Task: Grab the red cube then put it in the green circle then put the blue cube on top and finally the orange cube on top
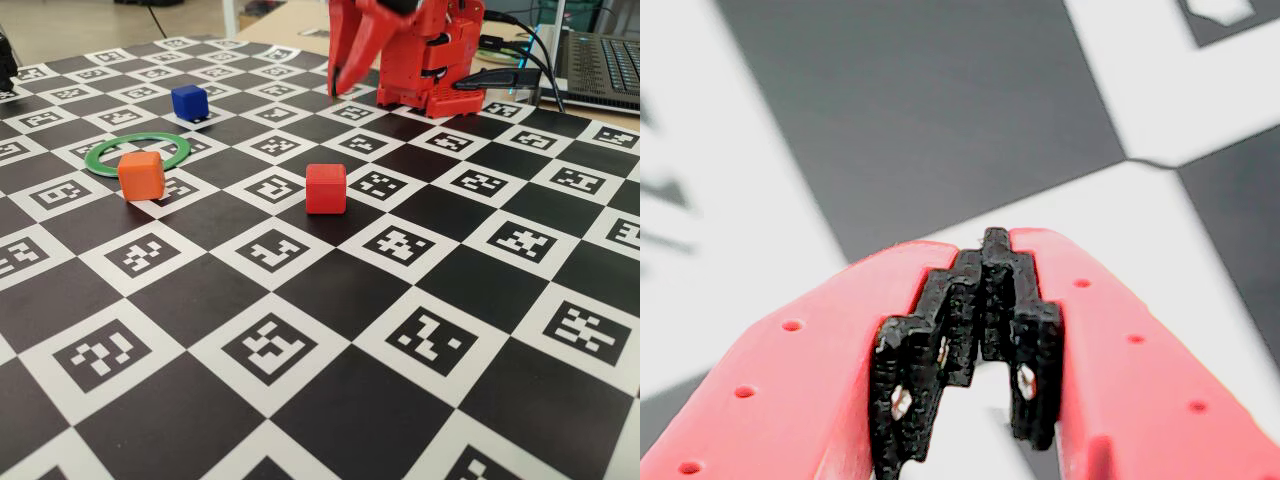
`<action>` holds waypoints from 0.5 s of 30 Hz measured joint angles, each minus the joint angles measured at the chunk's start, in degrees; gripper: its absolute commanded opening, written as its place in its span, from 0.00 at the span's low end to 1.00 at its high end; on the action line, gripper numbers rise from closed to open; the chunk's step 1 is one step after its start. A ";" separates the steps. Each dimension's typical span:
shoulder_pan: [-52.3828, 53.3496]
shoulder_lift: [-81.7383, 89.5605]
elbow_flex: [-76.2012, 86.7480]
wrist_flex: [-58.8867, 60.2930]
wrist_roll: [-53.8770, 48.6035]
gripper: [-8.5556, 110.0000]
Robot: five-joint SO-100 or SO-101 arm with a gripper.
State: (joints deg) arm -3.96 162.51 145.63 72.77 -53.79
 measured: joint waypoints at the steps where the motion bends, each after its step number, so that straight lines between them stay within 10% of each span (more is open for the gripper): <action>1: -0.88 -3.52 -4.83 1.76 3.78 0.02; 15: -15.73 -38.41 -50.19 22.94 63.81 0.25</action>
State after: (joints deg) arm -19.69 124.10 95.45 95.71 10.02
